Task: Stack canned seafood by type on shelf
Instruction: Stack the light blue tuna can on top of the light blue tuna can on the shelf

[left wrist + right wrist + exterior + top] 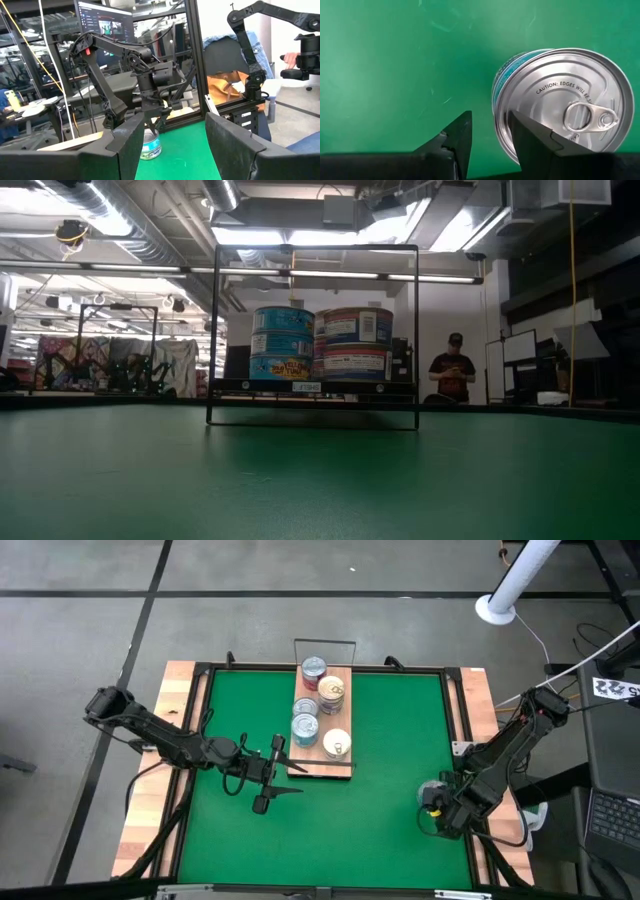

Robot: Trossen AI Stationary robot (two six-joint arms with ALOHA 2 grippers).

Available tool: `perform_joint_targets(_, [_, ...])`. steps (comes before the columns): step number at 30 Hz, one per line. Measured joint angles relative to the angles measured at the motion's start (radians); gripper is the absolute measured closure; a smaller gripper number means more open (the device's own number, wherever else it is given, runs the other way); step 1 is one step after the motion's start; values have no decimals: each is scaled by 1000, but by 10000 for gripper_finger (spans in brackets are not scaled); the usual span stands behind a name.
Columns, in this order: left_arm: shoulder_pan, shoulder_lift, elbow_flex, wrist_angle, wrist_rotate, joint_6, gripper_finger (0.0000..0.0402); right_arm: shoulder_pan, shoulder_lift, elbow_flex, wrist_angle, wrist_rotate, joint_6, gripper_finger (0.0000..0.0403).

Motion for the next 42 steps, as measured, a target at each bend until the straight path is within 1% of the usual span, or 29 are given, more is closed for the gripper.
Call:
perform_joint_targets(4, [0,0,0,-5,0,0,196,-1,11,0,-5,48,-1,265])
perform_joint_targets(11, [1,0,0,-6,0,0,196,0,64,6,-18,71,-1,265])
perform_joint_targets(16, [1,0,0,-25,0,0,196,0,71,4,-34,136,22,268])
perform_joint_targets(20, [1,0,0,-27,0,0,196,-1,73,1,-51,169,26,300])
perform_joint_targets(26, [1,0,0,-26,0,0,196,-1,73,1,-61,178,27,378])
perform_joint_targets(28, [1,0,0,-26,0,0,196,-1,72,1,-59,178,27,394])
perform_joint_targets(32, [1,0,0,-25,0,0,196,-1,72,1,-55,184,30,389])
perform_joint_targets(36, [1,0,0,-25,0,0,196,-1,74,12,-59,189,30,399])
perform_joint_targets(42, [1,0,0,-24,0,0,196,-2,79,64,-62,250,27,402])
